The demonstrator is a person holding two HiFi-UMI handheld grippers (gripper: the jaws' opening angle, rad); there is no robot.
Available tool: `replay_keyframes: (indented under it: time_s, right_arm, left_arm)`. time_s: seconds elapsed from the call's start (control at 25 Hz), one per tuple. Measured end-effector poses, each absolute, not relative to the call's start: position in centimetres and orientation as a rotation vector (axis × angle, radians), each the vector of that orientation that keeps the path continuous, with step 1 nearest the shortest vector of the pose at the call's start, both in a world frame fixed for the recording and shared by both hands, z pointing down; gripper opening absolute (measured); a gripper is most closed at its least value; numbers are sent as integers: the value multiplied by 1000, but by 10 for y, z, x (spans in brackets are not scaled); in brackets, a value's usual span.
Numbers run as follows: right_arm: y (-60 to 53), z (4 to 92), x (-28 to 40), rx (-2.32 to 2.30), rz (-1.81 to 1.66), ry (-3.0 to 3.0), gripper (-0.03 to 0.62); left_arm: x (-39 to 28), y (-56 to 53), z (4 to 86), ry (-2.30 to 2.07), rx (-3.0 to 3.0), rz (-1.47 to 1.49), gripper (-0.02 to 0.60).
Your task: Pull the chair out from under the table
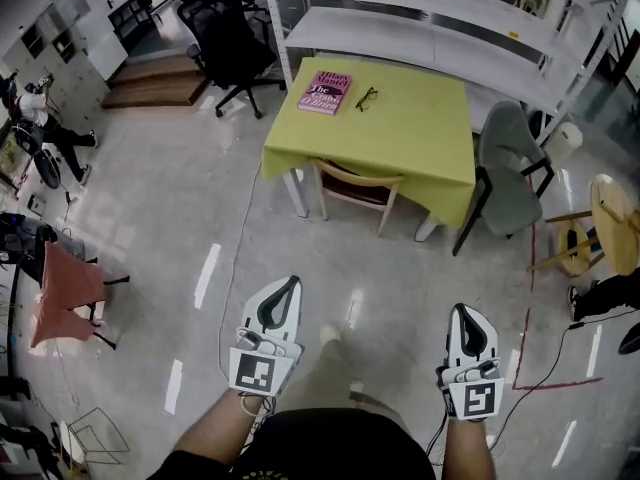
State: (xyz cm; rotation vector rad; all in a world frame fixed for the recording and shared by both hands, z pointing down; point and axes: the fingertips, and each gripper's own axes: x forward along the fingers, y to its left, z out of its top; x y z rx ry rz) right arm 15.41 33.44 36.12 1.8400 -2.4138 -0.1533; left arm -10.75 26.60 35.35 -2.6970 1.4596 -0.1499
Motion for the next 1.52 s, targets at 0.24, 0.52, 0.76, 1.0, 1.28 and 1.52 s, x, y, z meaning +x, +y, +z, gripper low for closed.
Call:
replay_keyframes:
  time_s: [0.24,0.52,0.76,1.0,1.28,1.52]
  right_arm:
    - [297,361,151,1808,-193,-2432,11]
    - [257,372,145,1781,-127,-2418,11]
    - [221,368,133,1777,-114,-2415,11]
    - [183,361,122,1799,-83,-2414,11]
    - [152,356,122,1854,-65,-2396,11]
    - [132,355,123,1879,-65,-2390,11]
  left_arm:
    - [-110,233,359,1483,-2703,-170,9]
    - [-116,192,363,1499,-2713,-158,9]
    - [-127,156,362,1485,-2730,-150,9]
    - [-138,116,357,1464,-2741,-140,9]
    - [-150,83,357,1455,-2748,-127,9]
    - [-154,66,360,1456,-2738,-151,9]
